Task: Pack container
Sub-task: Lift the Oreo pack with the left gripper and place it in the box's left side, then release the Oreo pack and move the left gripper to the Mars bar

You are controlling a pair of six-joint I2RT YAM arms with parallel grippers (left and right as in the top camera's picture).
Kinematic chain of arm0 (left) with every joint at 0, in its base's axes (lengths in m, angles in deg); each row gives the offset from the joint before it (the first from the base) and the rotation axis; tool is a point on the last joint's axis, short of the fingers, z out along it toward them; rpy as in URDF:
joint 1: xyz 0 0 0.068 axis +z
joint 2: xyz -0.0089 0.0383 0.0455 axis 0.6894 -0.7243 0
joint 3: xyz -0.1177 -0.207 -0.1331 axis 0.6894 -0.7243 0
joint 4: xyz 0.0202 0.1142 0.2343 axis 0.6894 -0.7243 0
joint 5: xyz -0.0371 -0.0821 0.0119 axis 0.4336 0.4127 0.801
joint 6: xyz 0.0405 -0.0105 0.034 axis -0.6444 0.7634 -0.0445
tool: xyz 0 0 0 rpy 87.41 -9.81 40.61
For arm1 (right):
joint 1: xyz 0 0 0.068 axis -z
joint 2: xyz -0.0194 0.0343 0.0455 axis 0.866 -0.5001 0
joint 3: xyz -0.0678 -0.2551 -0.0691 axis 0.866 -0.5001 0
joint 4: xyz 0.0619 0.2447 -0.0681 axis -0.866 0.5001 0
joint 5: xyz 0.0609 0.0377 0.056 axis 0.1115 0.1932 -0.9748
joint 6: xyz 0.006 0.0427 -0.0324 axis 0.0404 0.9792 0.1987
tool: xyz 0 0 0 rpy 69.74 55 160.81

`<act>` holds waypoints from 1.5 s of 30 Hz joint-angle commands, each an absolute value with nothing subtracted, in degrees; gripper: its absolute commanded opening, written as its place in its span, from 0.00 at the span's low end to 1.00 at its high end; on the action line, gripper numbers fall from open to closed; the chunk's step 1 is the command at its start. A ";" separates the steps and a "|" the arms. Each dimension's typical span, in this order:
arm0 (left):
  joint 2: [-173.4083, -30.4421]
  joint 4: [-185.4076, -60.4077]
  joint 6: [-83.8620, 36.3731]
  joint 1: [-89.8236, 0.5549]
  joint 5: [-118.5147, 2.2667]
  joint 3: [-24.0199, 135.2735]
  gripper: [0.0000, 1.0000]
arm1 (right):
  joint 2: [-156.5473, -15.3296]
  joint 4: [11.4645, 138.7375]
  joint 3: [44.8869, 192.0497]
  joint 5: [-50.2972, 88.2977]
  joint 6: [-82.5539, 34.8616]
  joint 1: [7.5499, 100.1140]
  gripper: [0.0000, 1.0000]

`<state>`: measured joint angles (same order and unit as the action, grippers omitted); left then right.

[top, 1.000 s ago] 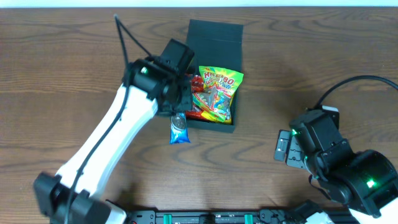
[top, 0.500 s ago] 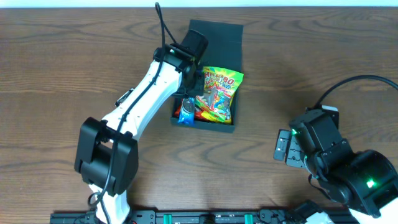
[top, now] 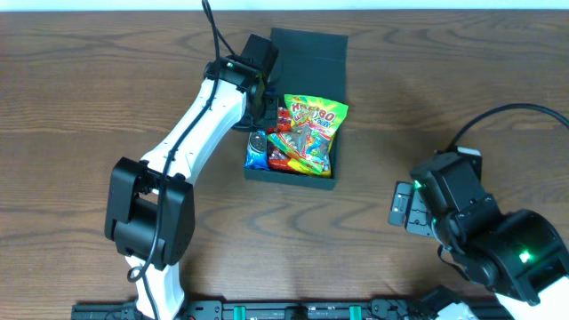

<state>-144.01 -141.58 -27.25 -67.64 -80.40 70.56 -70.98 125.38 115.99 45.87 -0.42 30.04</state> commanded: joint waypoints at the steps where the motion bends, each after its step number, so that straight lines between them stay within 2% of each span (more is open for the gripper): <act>1: -144.36 -141.82 -28.28 -68.01 -81.69 72.24 0.06 | -71.65 125.30 115.64 46.11 0.57 29.87 0.99; 22: -147.38 -142.81 -25.22 -69.13 -80.20 72.19 0.06 | -72.33 125.51 115.62 46.14 0.57 29.87 0.99; 23: -147.38 -142.85 -25.24 -69.13 -80.20 72.19 0.08 | -72.33 125.51 115.62 46.11 0.57 29.87 0.99; 24: -147.38 -142.87 -25.24 -69.15 -80.20 72.19 0.17 | -72.33 125.51 115.62 46.14 0.57 29.87 0.99; 26: -147.38 -142.87 -25.22 -69.15 -80.20 72.19 0.26 | -72.33 125.51 115.62 46.14 0.57 29.87 0.99; 28: -147.38 -142.87 -25.22 -69.13 -80.20 72.19 0.30 | -72.33 125.51 115.62 46.11 0.57 29.87 0.99; 30: -147.38 -142.87 -25.22 -69.15 -80.20 72.19 0.40 | -72.33 125.51 115.62 46.14 0.57 29.87 0.99; 33: -147.38 -142.87 -25.20 -69.15 -80.22 72.37 0.49 | -72.33 125.60 115.62 46.11 0.57 29.87 0.99; 38: -146.98 -145.34 -25.22 -69.10 -81.10 75.32 0.54 | -72.33 125.69 115.62 46.11 0.57 29.87 0.99; 43: -145.50 -153.69 -25.31 -69.06 -85.47 84.63 0.56 | -72.33 125.69 115.62 46.11 0.57 29.87 0.99; 45: -144.21 -159.27 -25.79 -68.91 -89.64 89.05 0.64 | -72.33 125.78 115.62 46.11 0.57 29.87 0.99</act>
<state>-146.15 -156.23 -25.48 -69.19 -84.09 84.87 -72.33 125.65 115.99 45.85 -0.42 30.04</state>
